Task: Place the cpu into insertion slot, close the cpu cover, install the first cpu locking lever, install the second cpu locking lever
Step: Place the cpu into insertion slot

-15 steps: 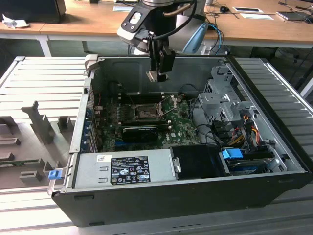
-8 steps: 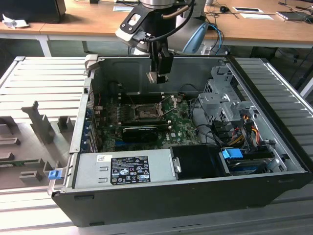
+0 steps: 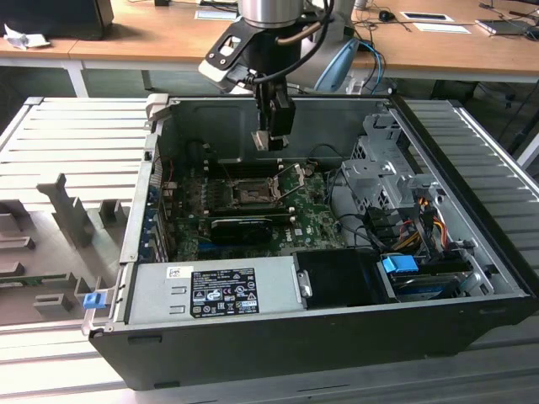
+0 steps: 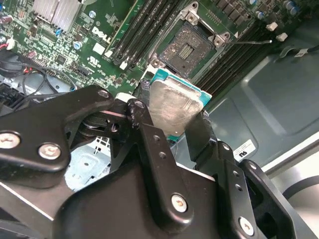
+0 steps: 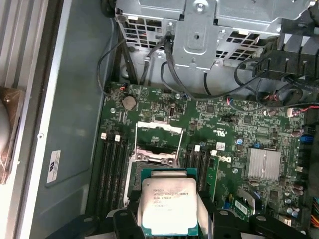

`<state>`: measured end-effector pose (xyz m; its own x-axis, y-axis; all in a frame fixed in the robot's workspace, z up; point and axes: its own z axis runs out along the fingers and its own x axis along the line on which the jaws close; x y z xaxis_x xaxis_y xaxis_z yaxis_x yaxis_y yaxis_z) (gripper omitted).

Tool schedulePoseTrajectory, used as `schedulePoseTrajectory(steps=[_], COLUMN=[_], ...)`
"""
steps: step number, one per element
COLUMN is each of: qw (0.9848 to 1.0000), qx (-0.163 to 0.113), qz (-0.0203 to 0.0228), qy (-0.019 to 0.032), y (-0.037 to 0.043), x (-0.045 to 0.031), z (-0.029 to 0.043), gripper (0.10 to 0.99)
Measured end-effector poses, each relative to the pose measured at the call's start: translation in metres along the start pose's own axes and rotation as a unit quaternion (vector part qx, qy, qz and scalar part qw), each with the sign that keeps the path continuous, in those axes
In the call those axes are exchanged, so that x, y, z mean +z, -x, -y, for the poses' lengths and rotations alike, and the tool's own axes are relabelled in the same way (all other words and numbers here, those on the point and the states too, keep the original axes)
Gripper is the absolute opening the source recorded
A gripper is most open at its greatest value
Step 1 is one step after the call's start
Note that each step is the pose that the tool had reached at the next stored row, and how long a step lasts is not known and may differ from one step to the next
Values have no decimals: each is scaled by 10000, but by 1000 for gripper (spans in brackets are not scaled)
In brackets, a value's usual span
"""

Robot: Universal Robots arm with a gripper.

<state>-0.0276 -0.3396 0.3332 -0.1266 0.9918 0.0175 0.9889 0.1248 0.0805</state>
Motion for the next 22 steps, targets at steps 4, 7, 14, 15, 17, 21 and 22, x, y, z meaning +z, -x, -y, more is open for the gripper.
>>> schedulePoseTrajectory(steps=[4, 7, 14, 15, 17, 21, 22], qw=[10000, 10000, 10000, 10000, 10000, 10000, 10000], qx=[29, 29, 29, 29, 30, 29, 29], qz=[2, 2, 2, 2, 2, 2, 2], qy=[1, 0, 1, 1, 1, 1, 1], y=[-1, -1, 0, -1, 0, 0, 0], x=[18, 28, 52, 54, 63, 73, 75], z=[10, 13, 15, 15, 17, 18, 18], gripper=[529, 529, 529, 529, 529, 529, 529])
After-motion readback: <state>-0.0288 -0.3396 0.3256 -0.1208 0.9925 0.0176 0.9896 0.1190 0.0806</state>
